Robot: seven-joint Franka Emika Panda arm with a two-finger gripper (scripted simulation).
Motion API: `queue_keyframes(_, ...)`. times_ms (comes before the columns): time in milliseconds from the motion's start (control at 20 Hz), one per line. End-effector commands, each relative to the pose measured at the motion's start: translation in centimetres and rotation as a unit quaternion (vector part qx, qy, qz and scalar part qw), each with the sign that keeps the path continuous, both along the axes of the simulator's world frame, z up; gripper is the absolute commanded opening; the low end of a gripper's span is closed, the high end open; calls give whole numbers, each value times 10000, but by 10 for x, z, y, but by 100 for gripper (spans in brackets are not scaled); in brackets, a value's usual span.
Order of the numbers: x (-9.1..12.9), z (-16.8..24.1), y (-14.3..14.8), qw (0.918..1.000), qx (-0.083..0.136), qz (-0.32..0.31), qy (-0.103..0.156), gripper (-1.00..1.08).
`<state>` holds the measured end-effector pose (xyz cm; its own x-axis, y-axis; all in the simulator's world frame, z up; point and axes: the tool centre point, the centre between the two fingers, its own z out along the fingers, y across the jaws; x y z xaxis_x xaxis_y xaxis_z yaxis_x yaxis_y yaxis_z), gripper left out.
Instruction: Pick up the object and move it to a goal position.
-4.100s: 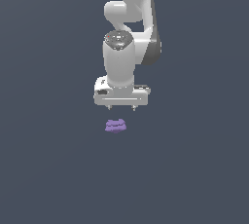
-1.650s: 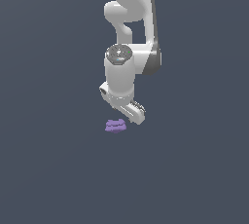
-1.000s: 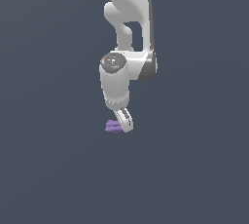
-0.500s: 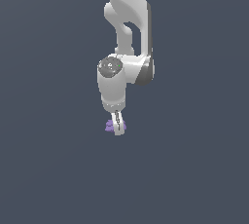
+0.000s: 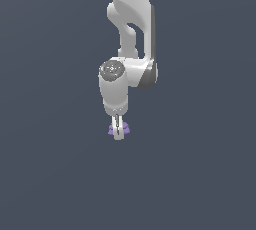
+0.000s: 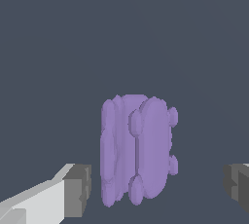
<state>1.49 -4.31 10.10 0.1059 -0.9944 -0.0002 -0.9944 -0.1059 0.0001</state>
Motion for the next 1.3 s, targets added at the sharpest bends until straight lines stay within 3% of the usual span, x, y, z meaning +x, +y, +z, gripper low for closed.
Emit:
queue_keyframes(0,0,0,0,10000,0,-1,0,100)
queue_keyframes(850,0,-50,0,10000,-1,-27,0,100)
queue_keyframes(900,0,-50,0,10000,-1,-27,0,-100)
queue_keyframes(1250,0,-50,0,10000,-1,-27,0,-100)
